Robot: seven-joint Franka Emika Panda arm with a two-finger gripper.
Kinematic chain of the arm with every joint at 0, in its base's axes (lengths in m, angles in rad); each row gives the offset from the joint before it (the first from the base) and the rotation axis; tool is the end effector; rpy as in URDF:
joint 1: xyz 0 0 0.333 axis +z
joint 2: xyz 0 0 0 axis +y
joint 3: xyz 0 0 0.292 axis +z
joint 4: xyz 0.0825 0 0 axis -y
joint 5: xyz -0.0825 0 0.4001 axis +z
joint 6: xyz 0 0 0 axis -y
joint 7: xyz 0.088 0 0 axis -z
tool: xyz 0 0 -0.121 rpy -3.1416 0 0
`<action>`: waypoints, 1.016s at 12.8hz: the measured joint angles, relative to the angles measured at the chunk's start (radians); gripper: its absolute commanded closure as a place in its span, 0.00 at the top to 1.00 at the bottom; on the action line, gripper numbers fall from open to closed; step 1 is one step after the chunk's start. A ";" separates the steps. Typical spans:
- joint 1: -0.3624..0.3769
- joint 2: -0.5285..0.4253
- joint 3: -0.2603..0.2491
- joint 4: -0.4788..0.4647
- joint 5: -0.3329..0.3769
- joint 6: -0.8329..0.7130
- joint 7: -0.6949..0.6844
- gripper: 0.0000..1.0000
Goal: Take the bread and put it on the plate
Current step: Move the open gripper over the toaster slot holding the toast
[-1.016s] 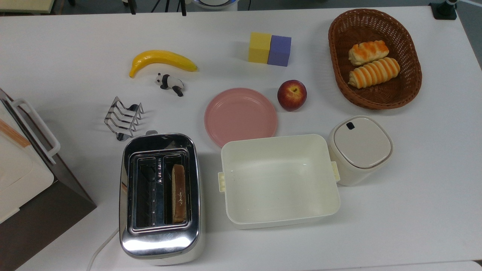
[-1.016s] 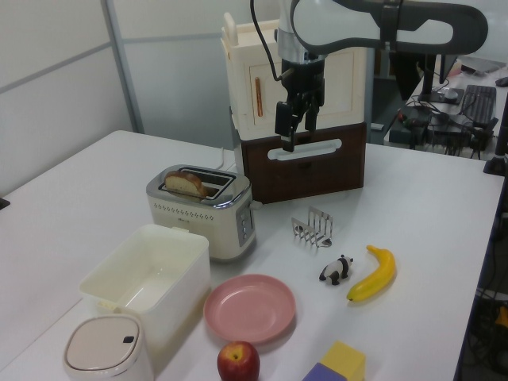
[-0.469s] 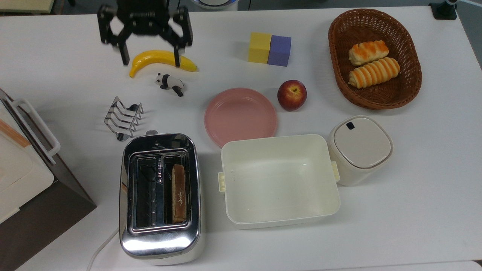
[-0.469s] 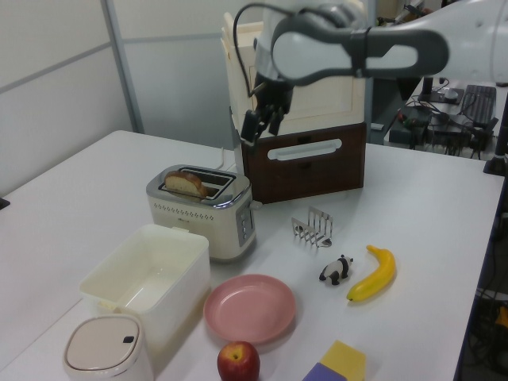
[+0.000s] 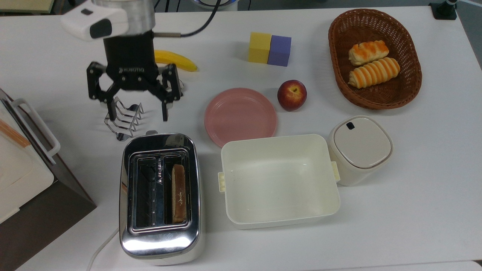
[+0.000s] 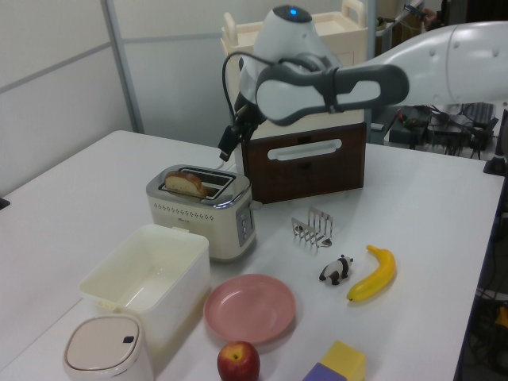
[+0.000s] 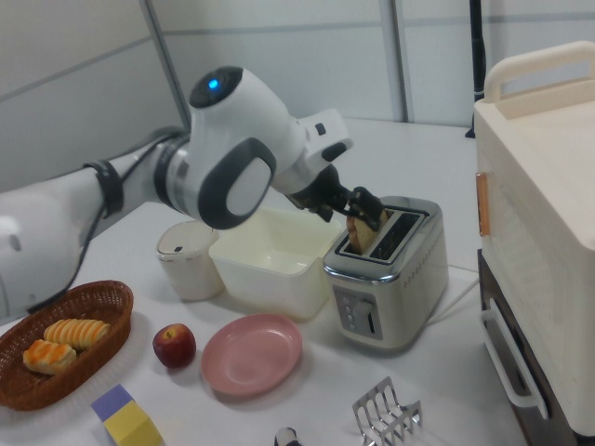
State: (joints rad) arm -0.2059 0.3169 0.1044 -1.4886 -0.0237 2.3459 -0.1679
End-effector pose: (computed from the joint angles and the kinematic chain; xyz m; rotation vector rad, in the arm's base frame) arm 0.7104 -0.0826 0.5145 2.9662 0.0951 0.8192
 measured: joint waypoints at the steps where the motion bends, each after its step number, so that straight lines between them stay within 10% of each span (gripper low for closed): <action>1: -0.001 0.015 0.000 0.000 0.000 0.043 -0.016 1.00; 13: 0.001 0.119 0.107 -0.005 -0.120 0.197 -0.033 1.00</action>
State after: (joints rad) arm -0.2051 0.4356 0.2116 -1.4935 -0.1432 2.5429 -0.2012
